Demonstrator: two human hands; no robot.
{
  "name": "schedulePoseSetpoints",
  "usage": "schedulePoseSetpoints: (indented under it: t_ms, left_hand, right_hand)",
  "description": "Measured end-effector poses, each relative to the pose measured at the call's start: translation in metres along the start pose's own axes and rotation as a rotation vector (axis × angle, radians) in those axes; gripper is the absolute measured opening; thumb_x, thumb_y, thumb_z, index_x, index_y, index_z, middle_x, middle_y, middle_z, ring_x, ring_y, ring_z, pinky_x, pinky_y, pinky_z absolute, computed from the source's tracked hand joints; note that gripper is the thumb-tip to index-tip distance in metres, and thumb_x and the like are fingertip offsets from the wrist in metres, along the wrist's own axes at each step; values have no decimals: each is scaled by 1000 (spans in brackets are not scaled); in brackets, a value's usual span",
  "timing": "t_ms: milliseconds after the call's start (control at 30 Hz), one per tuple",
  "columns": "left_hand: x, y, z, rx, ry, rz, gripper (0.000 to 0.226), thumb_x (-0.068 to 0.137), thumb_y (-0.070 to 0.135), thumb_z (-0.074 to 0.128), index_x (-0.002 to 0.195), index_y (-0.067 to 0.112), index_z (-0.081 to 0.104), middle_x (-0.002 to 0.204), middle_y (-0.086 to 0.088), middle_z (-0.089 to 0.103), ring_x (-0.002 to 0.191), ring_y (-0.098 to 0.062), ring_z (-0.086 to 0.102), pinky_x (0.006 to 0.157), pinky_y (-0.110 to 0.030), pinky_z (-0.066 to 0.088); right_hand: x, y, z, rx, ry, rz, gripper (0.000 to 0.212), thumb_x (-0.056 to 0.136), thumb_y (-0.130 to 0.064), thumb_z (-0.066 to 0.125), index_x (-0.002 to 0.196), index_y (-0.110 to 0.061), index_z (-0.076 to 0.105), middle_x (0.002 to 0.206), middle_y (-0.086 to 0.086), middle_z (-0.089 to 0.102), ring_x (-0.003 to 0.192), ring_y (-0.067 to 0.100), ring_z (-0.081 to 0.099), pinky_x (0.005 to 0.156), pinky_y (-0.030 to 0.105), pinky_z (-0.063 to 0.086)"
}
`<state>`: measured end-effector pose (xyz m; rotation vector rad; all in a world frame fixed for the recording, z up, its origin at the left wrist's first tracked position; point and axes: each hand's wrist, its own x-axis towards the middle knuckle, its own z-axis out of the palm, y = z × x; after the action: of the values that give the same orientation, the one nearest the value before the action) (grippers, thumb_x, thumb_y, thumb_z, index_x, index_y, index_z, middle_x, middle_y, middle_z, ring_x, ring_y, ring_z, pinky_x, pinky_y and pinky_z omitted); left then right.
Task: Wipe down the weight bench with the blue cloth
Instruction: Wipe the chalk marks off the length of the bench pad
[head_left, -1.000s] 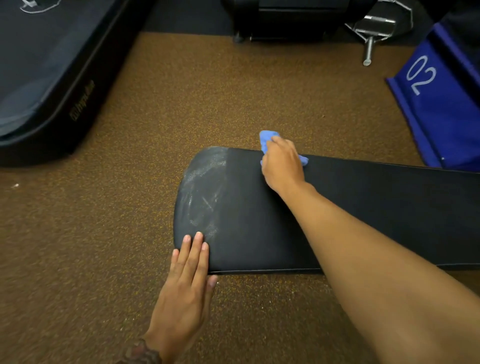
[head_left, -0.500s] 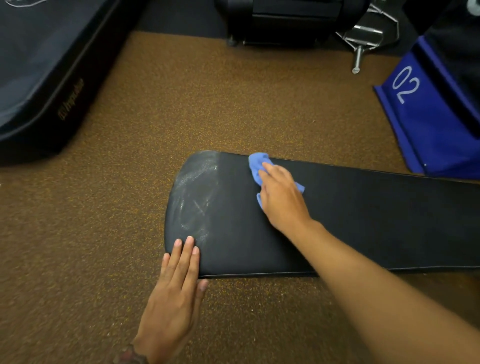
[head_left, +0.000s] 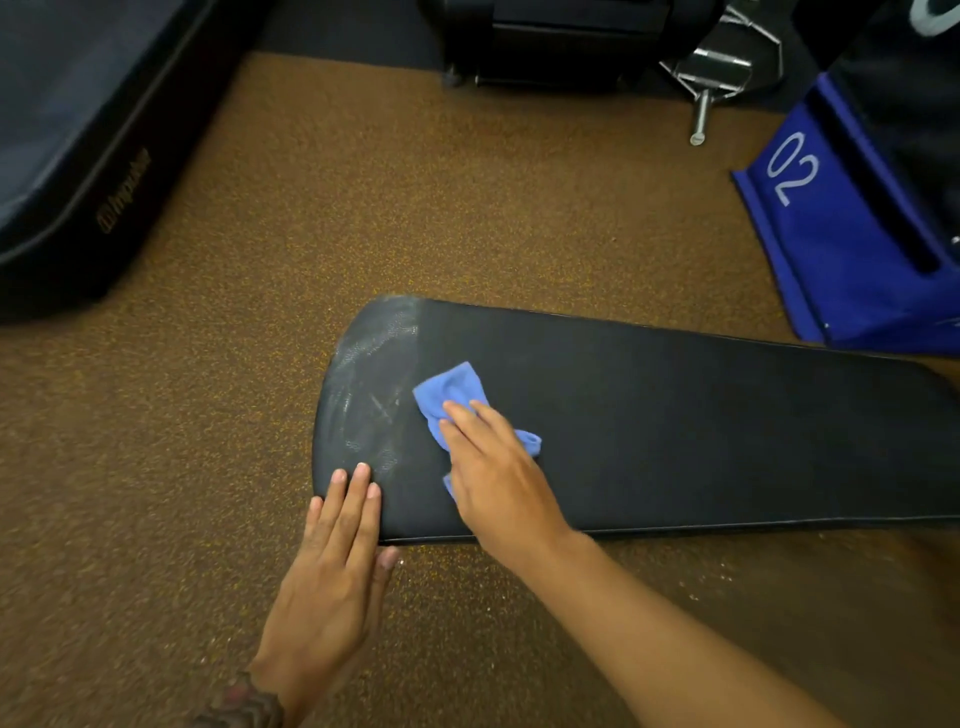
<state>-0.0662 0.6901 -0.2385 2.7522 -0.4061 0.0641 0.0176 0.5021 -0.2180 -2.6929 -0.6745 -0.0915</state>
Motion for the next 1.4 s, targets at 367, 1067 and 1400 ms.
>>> schedulePoseSetpoints:
  t_ms: [367,1067,1400]
  left_hand:
    - [-1,1,0,-2,37,-7,57,101,35,27,146,0,26,156,-14,20,146,-29,10,118,-42,7]
    - [-2,-1,-1,46,-13,-1,58,101,35,26,147,0,22,157,-15,16,147,-29,6,117,-45,10]
    - [-3,-1,-3,32,-8,11,58,102,37,22,147,0,23,157,-16,17,147,-29,8,117,-43,9]
  right_hand:
    - [93,23,-1,-34,162,256,31,81,0,64,112,4,61,128,18,57,119,37,50,103,43,38]
    - [61,-31,11,-8,102,169,39,81,-7,66,117,2,57,132,16,54,121,35,46,104,40,35]
    - [-39,-21,-6,-29,-22,12,54,78,-7,70,129,-1,54,138,10,52,130,30,43,111,37,31]
